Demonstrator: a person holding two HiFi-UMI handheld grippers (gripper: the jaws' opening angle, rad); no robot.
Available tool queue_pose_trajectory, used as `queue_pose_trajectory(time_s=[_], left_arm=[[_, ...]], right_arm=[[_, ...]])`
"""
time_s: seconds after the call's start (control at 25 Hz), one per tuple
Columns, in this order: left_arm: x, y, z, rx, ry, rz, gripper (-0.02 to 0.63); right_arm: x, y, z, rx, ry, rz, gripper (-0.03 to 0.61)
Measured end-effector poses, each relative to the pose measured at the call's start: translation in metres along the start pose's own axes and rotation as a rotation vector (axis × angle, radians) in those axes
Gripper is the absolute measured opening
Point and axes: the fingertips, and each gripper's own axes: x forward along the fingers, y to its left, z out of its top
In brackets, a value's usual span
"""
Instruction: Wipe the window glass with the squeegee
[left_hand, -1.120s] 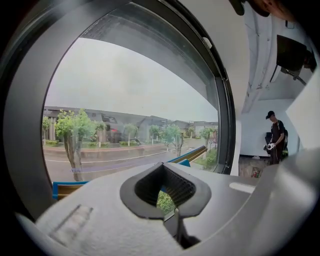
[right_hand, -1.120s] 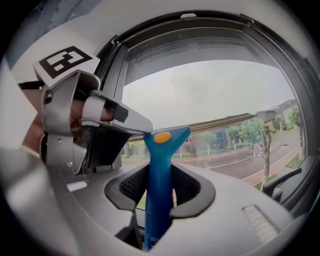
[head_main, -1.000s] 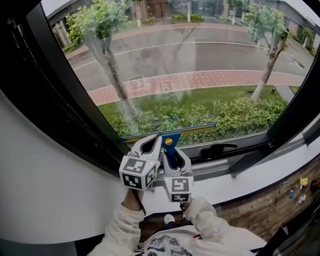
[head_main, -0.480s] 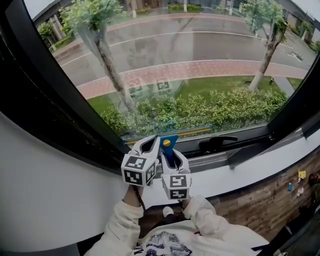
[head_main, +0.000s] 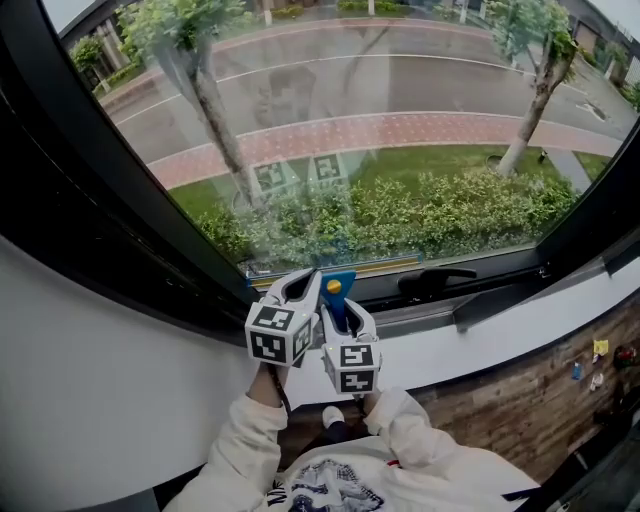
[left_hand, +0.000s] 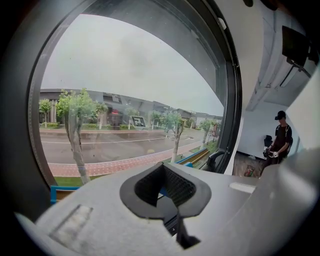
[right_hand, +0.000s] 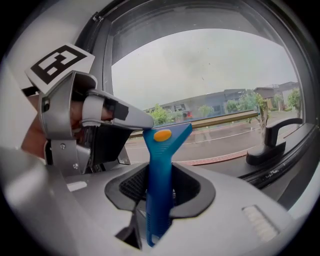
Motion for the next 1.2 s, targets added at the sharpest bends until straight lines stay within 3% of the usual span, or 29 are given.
queue_pose_trajectory(time_s=[0.16, 0.32, 0.52, 0.92, 1.2], left_arm=[[0.005, 0.001, -0.01, -0.008, 0.017, -0.002, 0.0], [0.01, 0.0, -0.024, -0.072, 0.048, -0.023, 0.0], [0.022, 0.007, -0.061, -0.14, 0.138, -0.022, 0.002], [0.006, -0.001, -0.068, -0.118, 0.142, -0.022, 0.002], [-0.023, -0.015, -0.052, -0.078, 0.066, -0.026, 0.002]], right_arm=[[0.001, -0.001, -0.008, 0.012, 0.04, 0.001, 0.138], [0.0, -0.003, -0.019, 0.002, 0.089, -0.008, 0.138], [-0.003, -0.001, -0.033, 0.05, 0.12, 0.017, 0.143], [-0.015, 0.005, -0.038, 0.056, 0.114, 0.037, 0.14], [-0.033, 0.005, -0.017, 0.013, 0.022, -0.003, 0.138]])
